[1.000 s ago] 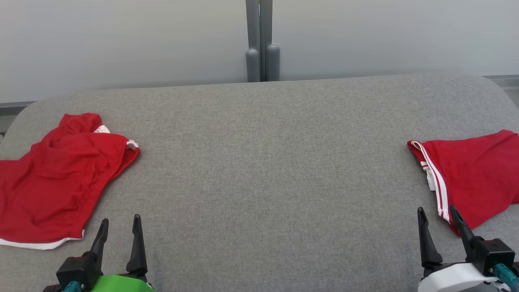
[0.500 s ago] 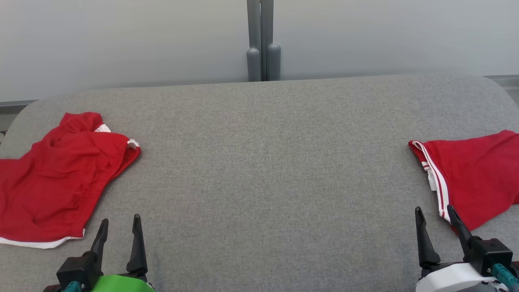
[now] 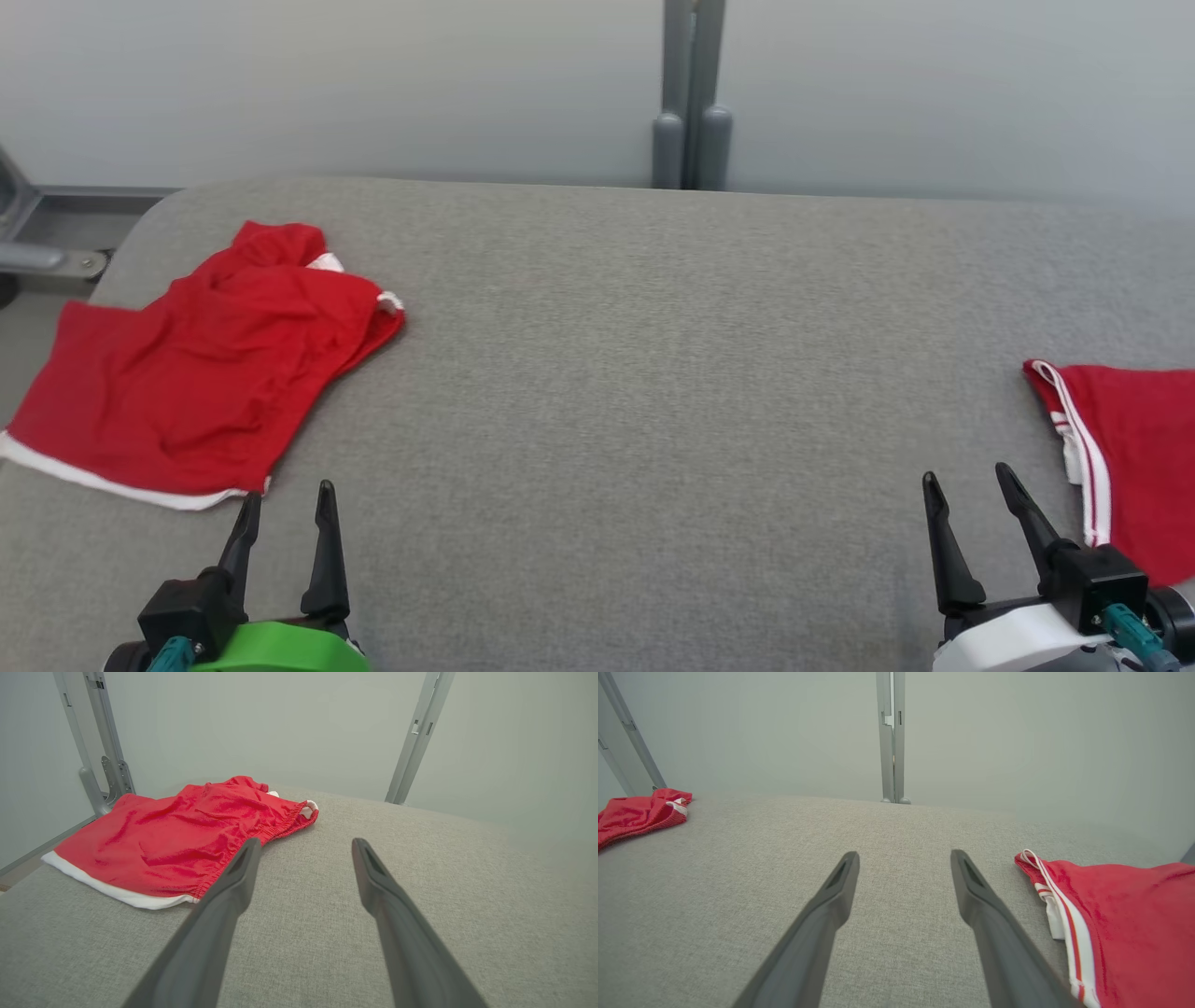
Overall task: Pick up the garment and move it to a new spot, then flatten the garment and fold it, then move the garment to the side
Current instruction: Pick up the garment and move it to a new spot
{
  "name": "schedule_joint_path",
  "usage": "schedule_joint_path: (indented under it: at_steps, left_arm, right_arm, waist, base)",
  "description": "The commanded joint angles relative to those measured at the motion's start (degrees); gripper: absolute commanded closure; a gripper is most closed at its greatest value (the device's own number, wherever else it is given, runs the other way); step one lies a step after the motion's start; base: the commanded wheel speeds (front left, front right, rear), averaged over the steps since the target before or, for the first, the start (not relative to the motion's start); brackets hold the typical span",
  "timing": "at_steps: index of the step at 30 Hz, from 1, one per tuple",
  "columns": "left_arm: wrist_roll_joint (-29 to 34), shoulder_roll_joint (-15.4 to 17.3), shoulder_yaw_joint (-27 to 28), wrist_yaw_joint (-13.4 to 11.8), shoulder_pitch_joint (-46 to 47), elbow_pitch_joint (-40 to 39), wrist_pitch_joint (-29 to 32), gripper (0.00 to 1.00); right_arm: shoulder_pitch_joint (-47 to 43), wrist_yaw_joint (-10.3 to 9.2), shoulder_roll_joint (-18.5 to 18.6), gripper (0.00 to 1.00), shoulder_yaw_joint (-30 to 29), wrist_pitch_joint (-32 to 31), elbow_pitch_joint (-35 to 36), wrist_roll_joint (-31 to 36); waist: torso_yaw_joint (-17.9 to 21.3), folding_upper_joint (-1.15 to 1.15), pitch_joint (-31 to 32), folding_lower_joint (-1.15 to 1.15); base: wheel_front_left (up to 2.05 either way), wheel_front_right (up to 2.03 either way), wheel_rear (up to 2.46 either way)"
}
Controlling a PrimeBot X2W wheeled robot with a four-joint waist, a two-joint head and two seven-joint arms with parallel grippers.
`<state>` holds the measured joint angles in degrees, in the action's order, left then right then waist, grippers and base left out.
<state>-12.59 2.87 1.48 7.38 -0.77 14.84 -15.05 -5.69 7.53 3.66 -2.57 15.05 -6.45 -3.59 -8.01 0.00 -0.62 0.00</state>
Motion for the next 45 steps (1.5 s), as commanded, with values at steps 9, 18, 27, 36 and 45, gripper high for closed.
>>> schedule_joint_path:
  at_steps: [9,18,27,36,45]
  left_arm:
    - [-0.6,0.11,0.53,-1.05,-1.62,0.38,-0.14,0.0]
    - [-1.22,0.09,2.09,-1.81,-3.22,-1.46,-0.14,0.0]
    - [-3.19,0.07,0.24,-1.88,3.14,1.79,-0.13,0.0]
    - [-8.69,0.74,-0.5,-0.95,21.01,13.32,4.46,0.0]
    - [-14.98,3.92,-1.7,0.0,37.13,31.6,16.72,0.0]
  right_arm:
    - [1.88,-0.08,0.56,0.0,4.16,0.17,-1.68,-0.92]
    - [3.22,-0.09,1.03,0.0,6.6,0.17,-3.02,-1.1]
    - [4.14,-0.08,4.3,0.0,6.65,0.17,-1.35,0.47]
    - [12.13,-0.08,9.42,0.0,7.72,0.16,0.05,2.06]
    - [15.96,-0.09,12.51,0.0,9.72,0.17,-0.28,2.61]
  waist:
    - [-20.62,0.0,2.08,0.0]
    - [-21.07,0.0,1.66,0.0]
    - [-17.87,0.0,-3.99,0.0]
    - [-15.01,0.0,-16.17,0.0]
    - [-12.77,0.0,-22.04,0.0]
  base:
    - [0.0,0.0,0.0]
    - [0.0,0.0,0.0]
    - [0.0,0.0,0.0]
    - [0.0,0.0,0.0]
    - [0.0,0.0,0.0]
